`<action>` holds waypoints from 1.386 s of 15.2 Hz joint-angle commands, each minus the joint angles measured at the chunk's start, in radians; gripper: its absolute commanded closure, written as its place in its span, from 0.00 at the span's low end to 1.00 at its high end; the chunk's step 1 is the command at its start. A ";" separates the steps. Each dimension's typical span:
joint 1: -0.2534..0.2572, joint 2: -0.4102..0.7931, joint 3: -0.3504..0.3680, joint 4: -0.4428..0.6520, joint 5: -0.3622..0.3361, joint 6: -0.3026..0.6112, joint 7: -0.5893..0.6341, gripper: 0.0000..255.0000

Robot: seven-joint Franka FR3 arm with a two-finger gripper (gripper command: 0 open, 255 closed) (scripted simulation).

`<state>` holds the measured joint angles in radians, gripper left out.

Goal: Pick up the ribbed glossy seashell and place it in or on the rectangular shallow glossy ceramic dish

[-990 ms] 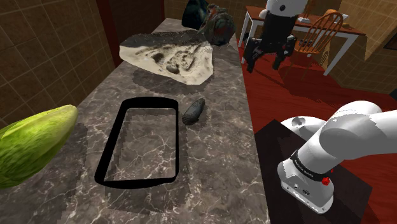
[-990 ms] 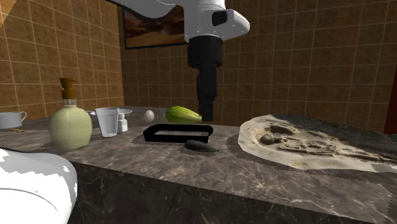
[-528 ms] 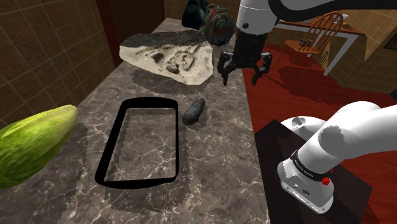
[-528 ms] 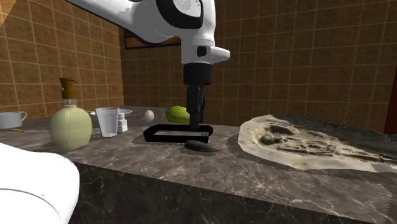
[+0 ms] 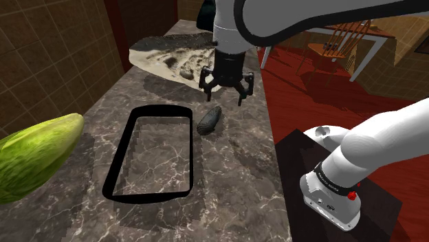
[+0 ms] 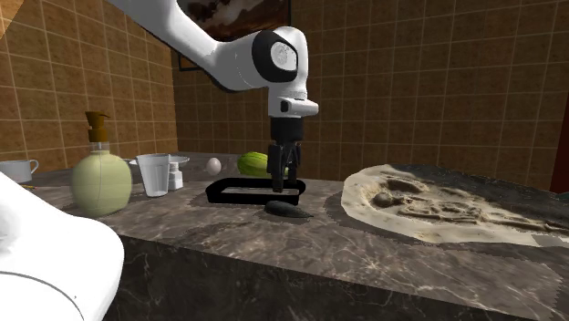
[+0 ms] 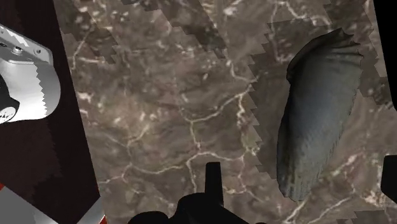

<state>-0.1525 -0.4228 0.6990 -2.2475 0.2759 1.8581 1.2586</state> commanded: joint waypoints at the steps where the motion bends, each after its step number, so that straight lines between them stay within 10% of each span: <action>1: -0.029 0.074 0.062 0.038 -0.018 0.042 0.106 0.00; 18: -0.059 0.184 0.139 0.000 -0.063 0.181 0.206 0.00; 19: -0.059 0.184 0.139 0.000 -0.063 0.181 0.206 1.00; 21: -0.059 0.184 0.139 0.000 -0.063 0.181 0.206 1.00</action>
<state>-0.2111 -0.2395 0.8379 -2.2473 0.2128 2.0390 1.4652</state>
